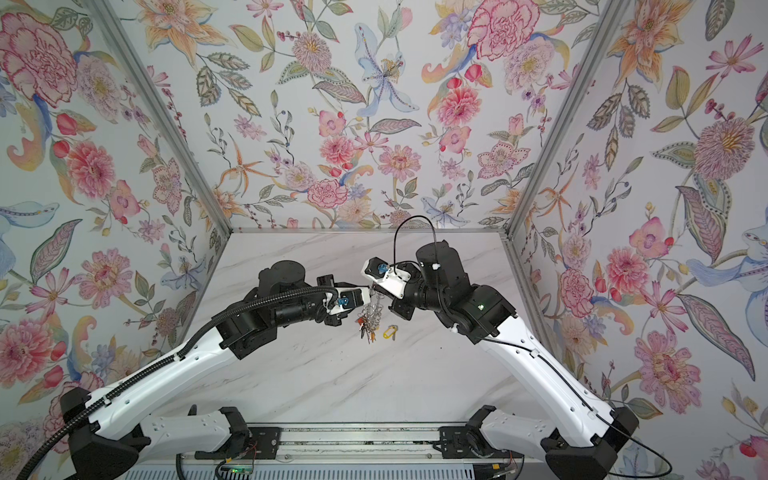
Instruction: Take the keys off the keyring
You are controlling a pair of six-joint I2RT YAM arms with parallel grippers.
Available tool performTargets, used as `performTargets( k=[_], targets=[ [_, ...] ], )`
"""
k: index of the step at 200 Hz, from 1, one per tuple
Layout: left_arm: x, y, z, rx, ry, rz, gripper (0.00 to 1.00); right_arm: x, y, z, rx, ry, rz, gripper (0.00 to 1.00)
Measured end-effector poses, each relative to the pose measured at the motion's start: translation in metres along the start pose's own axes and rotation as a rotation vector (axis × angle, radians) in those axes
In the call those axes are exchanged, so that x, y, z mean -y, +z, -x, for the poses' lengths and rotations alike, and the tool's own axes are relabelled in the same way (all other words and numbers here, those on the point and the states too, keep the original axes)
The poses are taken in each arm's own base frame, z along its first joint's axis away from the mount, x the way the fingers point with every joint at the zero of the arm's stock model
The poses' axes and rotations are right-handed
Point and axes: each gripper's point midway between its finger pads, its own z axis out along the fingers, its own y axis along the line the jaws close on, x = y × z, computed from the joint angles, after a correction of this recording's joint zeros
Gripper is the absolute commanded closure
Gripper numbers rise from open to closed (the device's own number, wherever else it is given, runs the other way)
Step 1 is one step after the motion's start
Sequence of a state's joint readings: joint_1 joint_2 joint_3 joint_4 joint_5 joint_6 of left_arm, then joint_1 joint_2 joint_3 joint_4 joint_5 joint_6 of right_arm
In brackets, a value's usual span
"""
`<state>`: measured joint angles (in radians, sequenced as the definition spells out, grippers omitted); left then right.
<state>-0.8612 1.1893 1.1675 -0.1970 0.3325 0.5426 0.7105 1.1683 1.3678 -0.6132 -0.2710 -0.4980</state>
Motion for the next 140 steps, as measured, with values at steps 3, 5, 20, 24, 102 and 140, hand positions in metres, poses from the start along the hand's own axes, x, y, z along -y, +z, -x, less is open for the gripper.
performTargets(
  k=[3, 5, 20, 24, 102, 140],
  targets=[
    [-0.001, -0.001, -0.001, 0.000, -0.004, 0.004, 0.60, 0.001, 0.000, 0.000, 0.002, 0.004, -0.004, 1.00],
    [-0.001, -0.001, -0.001, 0.000, -0.005, 0.005, 0.58, 0.001, 0.000, 0.000, 0.002, 0.009, -0.006, 1.00],
    [-0.006, -0.005, -0.004, 0.000, -0.047, 0.025, 0.48, 0.004, -0.001, 0.000, 0.007, 0.034, -0.021, 1.00],
    [-0.007, -0.006, -0.005, 0.000, -0.052, 0.031, 0.47, 0.004, -0.001, -0.001, 0.008, 0.042, -0.025, 1.00],
    [-0.014, -0.033, 0.001, 0.080, -0.291, 0.087, 0.44, 0.005, 0.008, -0.009, -0.018, 0.226, -0.104, 1.00],
    [0.012, -0.025, -0.011, 0.067, -0.416, 0.026, 0.49, 0.006, 0.011, -0.011, -0.031, 0.299, -0.154, 1.00]
  ],
)
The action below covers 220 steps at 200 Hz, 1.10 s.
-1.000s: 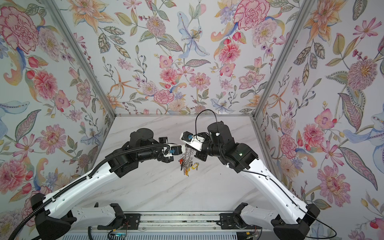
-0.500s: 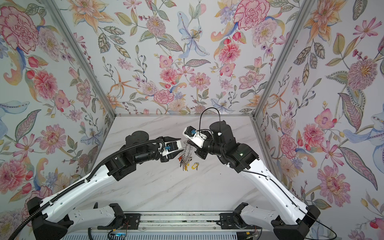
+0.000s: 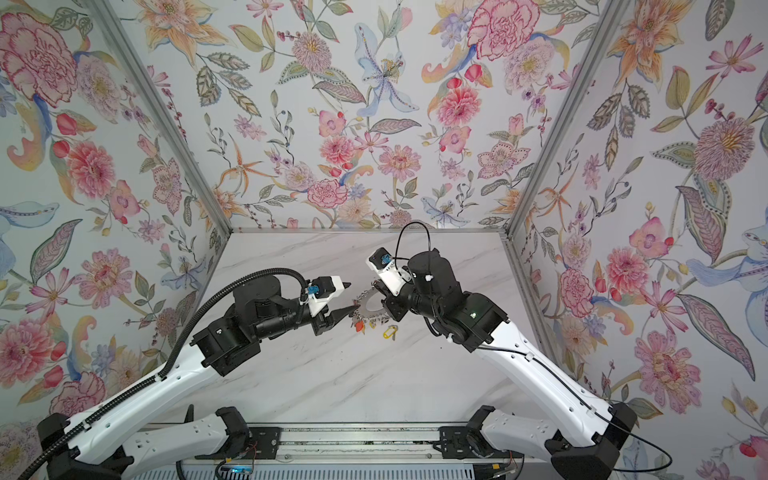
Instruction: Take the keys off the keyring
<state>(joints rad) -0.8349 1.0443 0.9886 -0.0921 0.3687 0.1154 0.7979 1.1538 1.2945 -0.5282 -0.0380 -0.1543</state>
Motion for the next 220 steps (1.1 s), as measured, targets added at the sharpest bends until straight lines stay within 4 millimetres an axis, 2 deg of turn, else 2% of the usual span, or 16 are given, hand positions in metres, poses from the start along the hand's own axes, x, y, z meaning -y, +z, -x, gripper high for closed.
performTargets(
  k=[46, 112, 166, 199, 220],
  targets=[
    [0.021, 0.013, -0.017, -0.017, -0.080, -0.033, 0.56, -0.005, 0.013, -0.007, -0.038, 0.056, -0.019, 1.00],
    [-0.006, 0.039, -0.030, -0.039, -0.093, 0.107, 0.63, -0.011, 0.015, -0.005, -0.039, 0.063, -0.005, 1.00],
    [-0.020, 0.041, -0.022, -0.001, -0.091, 0.171, 0.64, -0.016, 0.015, -0.005, -0.038, 0.057, 0.005, 1.00],
    [-0.024, 0.043, -0.024, -0.001, -0.097, 0.179, 0.73, -0.015, 0.015, -0.004, -0.036, 0.056, 0.004, 1.00],
    [-0.025, 0.043, -0.024, -0.002, -0.096, 0.183, 0.75, -0.015, 0.013, -0.004, -0.033, 0.053, 0.000, 1.00]
  ],
)
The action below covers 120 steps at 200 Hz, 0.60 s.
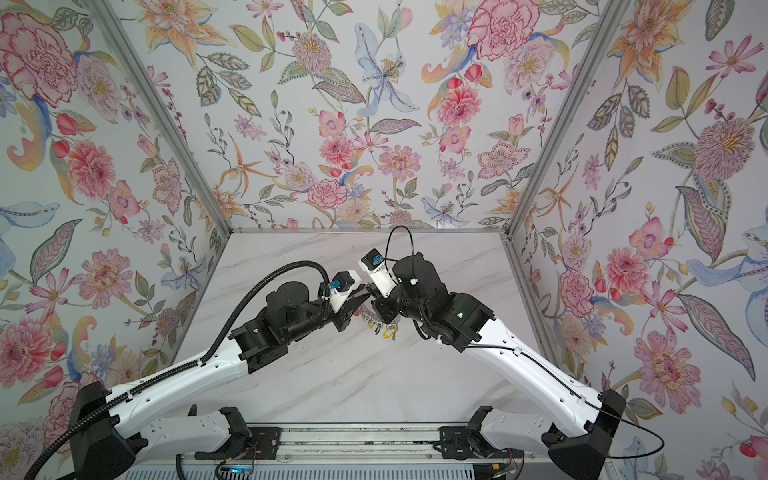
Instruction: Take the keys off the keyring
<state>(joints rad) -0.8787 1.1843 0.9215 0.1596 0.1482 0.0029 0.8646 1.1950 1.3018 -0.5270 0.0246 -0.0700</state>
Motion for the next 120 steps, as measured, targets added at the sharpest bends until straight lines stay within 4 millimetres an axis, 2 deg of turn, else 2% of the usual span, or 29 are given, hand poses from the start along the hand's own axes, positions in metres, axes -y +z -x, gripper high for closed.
performTargets(
  k=[47, 76, 120],
  targets=[
    [-0.004, 0.002, -0.002, -0.005, 0.014, 0.012, 0.80, 0.000, -0.005, 0.002, 0.012, -0.001, 0.001, 1.00],
    [-0.010, 0.002, -0.004, -0.010, 0.017, 0.034, 0.79, -0.002, -0.005, 0.003, 0.013, -0.006, 0.006, 1.00],
    [-0.018, 0.002, 0.003, 0.031, 0.020, 0.062, 0.75, -0.004, -0.005, 0.002, 0.010, -0.009, 0.010, 1.00]
  ],
)
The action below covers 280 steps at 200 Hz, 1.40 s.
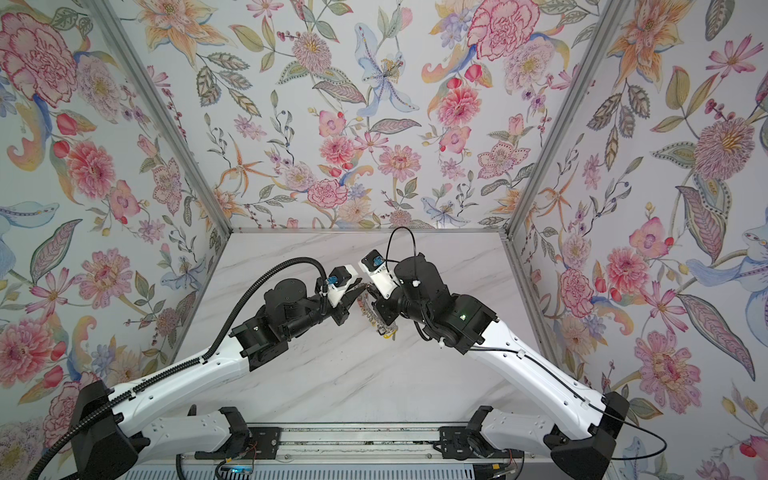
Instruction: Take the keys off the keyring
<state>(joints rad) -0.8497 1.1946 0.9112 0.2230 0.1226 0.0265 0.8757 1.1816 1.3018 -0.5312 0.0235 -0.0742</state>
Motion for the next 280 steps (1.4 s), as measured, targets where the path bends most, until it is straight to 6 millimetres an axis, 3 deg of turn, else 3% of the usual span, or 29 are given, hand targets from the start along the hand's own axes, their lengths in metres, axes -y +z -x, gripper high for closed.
performTargets(
  k=[49, 92, 138, 215, 280],
  targets=[
    [0.000, -0.004, 0.000, 0.009, 0.018, 0.000, 0.72, 0.000, 0.000, -0.001, -0.005, -0.021, 0.000, 1.00],
    [-0.014, -0.021, 0.003, 0.003, 0.079, -0.016, 0.68, 0.001, -0.006, -0.001, -0.003, -0.073, -0.004, 1.00],
    [-0.020, -0.026, 0.001, -0.056, 0.143, -0.087, 0.65, 0.000, -0.007, -0.006, -0.023, -0.133, -0.001, 1.00],
    [-0.001, -0.014, 0.015, -0.062, 0.192, -0.258, 0.63, -0.001, -0.008, -0.012, -0.044, -0.212, 0.016, 1.00],
    [0.004, -0.020, 0.014, -0.063, 0.193, -0.288, 0.63, -0.002, -0.012, -0.013, -0.041, -0.267, 0.029, 1.00]
  ],
)
